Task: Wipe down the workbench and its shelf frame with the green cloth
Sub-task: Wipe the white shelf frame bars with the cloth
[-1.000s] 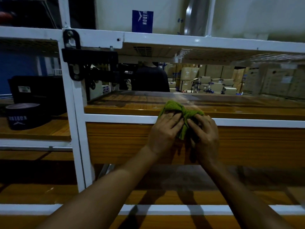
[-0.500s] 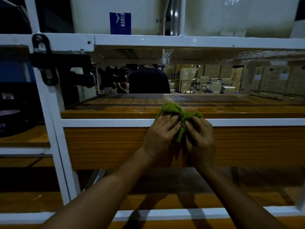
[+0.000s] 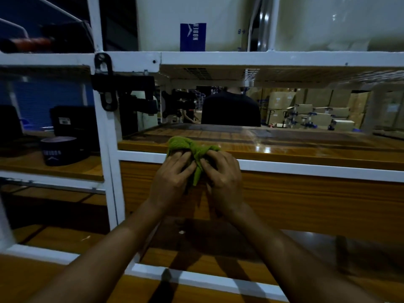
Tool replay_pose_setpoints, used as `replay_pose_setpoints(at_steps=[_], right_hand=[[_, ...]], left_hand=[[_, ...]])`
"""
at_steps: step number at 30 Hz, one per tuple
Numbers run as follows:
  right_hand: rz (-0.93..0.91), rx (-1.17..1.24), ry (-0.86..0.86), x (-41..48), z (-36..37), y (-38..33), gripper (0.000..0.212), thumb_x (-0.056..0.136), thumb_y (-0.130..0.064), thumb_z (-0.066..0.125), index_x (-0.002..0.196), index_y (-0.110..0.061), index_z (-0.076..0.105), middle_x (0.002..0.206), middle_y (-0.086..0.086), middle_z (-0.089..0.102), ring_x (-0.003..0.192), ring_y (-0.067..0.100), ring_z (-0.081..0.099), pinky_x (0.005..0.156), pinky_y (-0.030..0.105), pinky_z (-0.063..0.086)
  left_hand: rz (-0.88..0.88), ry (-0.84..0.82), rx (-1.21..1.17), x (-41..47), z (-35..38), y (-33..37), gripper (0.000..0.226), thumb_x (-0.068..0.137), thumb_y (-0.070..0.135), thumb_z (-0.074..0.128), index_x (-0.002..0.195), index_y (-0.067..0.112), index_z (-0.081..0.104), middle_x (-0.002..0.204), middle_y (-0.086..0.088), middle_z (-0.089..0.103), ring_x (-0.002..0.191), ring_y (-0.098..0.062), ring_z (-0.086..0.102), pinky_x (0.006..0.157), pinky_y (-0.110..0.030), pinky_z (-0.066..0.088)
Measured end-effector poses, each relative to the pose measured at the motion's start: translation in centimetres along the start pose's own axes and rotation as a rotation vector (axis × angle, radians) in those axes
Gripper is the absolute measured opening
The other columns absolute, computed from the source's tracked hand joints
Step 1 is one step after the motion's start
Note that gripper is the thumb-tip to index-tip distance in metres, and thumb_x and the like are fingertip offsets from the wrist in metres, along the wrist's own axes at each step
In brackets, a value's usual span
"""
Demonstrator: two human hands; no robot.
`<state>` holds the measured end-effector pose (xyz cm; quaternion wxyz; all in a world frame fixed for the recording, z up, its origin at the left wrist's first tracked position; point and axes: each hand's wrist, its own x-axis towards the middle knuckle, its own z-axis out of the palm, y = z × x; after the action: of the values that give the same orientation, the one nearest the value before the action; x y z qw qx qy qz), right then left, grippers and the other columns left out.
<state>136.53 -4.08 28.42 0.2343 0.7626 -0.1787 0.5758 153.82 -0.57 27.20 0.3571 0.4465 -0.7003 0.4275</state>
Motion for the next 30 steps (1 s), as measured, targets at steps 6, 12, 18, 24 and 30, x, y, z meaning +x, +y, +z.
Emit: replay_pose_setpoints(at_steps=[6,12,18,24,30], right_hand=[[-0.025,0.003,0.024,-0.3,0.6,-0.4,0.024,0.090,-0.006,0.060,0.110,0.001,0.071,0.114,0.022,0.066,0.107,0.036,0.054,0.083,0.044,0.045],[-0.033,-0.025,0.034,-0.5,0.4,0.5,0.023,0.088,-0.008,0.065,0.109,-0.001,0.072,0.115,0.020,0.066,0.108,0.034,0.055,0.085,0.043,0.044],[-0.017,-0.095,0.063,-1.6,-1.9,2.5,0.025,0.087,-0.012,0.064,0.109,-0.007,0.073,0.119,0.016,0.066,0.108,0.032,0.052,0.084,0.042,0.039],[-0.040,-0.184,0.071,-3.1,-6.9,7.0,0.026,0.084,-0.015,0.062,0.107,-0.011,0.075,0.118,0.012,0.067,0.106,0.030,0.050,0.080,0.041,0.036],[-0.071,-0.197,0.078,-5.3,-12.9,13.2,0.031,0.080,-0.014,0.074,0.111,-0.014,0.071,0.129,0.005,0.055,0.107,0.030,0.049,0.080,0.040,0.033]], left_hand=[[-0.009,0.027,-0.016,-0.5,0.5,-0.8,0.028,0.098,0.012,0.054,0.120,0.000,0.066,0.131,-0.026,0.057,0.118,-0.045,0.054,0.093,-0.055,0.046],[-0.023,0.065,-0.025,-0.2,1.2,-0.1,0.028,0.093,0.010,0.061,0.118,-0.001,0.067,0.131,-0.027,0.057,0.118,-0.045,0.054,0.094,-0.053,0.044],[-0.007,0.107,-0.046,1.3,1.9,3.1,0.026,0.094,0.010,0.058,0.116,0.000,0.068,0.129,-0.025,0.058,0.118,-0.041,0.053,0.097,-0.052,0.044],[0.005,0.127,-0.102,4.2,3.7,9.1,0.034,0.103,0.019,0.042,0.116,0.000,0.067,0.128,-0.026,0.059,0.117,-0.041,0.053,0.098,-0.052,0.043],[0.013,0.161,-0.135,7.8,6.7,16.5,0.026,0.095,0.010,0.057,0.114,-0.001,0.069,0.130,-0.026,0.058,0.122,-0.041,0.053,0.102,-0.053,0.041]])
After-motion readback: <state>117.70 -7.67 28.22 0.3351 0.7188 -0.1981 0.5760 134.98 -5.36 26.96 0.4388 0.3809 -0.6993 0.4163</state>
